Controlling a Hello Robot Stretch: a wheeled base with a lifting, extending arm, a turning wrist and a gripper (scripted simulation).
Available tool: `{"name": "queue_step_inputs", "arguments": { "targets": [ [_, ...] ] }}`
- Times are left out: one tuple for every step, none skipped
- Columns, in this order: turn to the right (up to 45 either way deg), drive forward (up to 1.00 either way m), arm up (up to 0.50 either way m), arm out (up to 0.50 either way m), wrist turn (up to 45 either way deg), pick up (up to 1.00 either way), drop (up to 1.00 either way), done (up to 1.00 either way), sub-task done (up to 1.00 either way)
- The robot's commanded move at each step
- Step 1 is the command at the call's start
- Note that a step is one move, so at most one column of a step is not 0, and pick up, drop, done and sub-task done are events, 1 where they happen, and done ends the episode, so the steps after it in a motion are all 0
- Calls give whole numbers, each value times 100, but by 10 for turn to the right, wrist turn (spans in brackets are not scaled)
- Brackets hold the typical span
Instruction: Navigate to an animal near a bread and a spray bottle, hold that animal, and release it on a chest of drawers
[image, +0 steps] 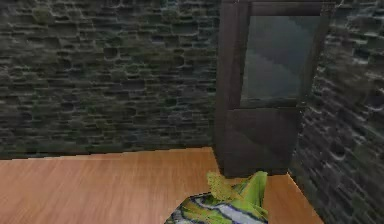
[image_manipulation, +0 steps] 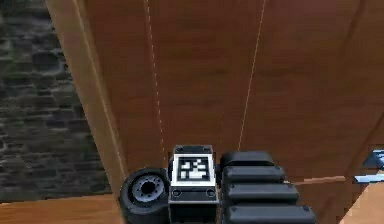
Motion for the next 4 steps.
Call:
{"name": "queue_step_inputs", "arguments": {
  "targets": [
    [330, 0, 0, 0, 0, 0, 0, 0, 0],
    [0, 5, 0, 0, 0, 0, 0, 0, 0],
    [-450, 0, 0, 0, 0, 0, 0, 0, 0],
    [-150, 0, 0, 0, 0, 0, 0, 0, 0]
  ]
}}
